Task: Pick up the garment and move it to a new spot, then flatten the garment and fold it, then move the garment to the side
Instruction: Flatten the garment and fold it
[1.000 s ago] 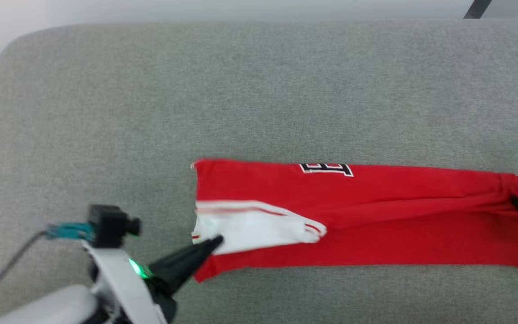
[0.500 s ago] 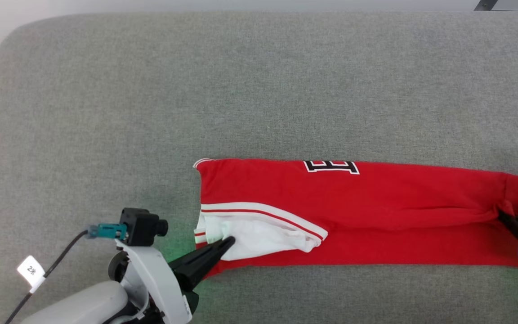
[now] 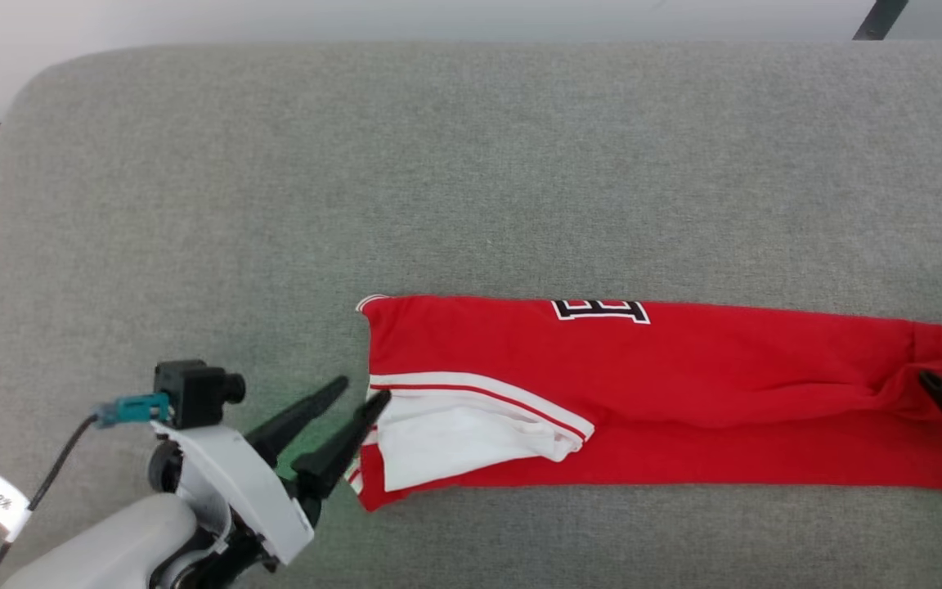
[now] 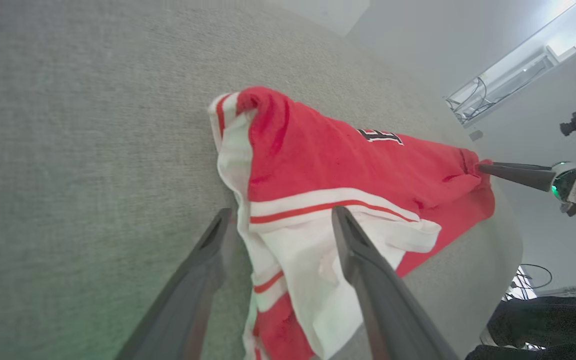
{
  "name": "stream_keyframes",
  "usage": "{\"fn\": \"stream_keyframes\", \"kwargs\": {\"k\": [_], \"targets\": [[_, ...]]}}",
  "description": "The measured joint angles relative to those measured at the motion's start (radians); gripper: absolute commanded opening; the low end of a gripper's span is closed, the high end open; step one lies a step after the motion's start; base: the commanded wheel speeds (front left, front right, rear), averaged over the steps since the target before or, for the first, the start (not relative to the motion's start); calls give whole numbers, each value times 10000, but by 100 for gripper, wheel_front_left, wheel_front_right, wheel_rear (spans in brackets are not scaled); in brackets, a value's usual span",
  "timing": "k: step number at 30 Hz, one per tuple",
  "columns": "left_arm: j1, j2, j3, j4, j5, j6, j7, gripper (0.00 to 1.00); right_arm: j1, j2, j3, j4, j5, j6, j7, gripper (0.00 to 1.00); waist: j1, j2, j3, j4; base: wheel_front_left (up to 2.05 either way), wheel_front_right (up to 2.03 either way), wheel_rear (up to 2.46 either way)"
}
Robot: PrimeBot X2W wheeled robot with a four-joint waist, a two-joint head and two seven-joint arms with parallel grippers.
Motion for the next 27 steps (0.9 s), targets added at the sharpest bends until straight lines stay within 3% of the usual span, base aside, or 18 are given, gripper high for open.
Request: {"fn": "stream_keyframes", "kwargs": {"k": [7, 11, 15, 27], "targets": [[1012, -767, 2010, 251, 1076, 623, -42, 100, 185, -88, -761, 23, -10, 0, 1068, 100, 0, 0, -97, 314, 0, 0, 0], [1877, -1498, 3423, 299, 1879, 920, -40, 100, 301, -52, -1235, 184, 136, 0, 1733, 100, 0, 0, -162, 607, 0, 0, 0], [2712, -2136, 4874, 330, 3173, 1264, -42, 100, 475, -40, -1611, 374, 151, 0, 2305, 100, 0, 0, -238, 950, 0, 0, 0], [4332, -3998, 8174, -240, 7871, 1342, -40, 100, 595, 155, -2288, 982, -157, 0, 3200, 100, 0, 0, -609, 1845, 0, 0, 0]]}}
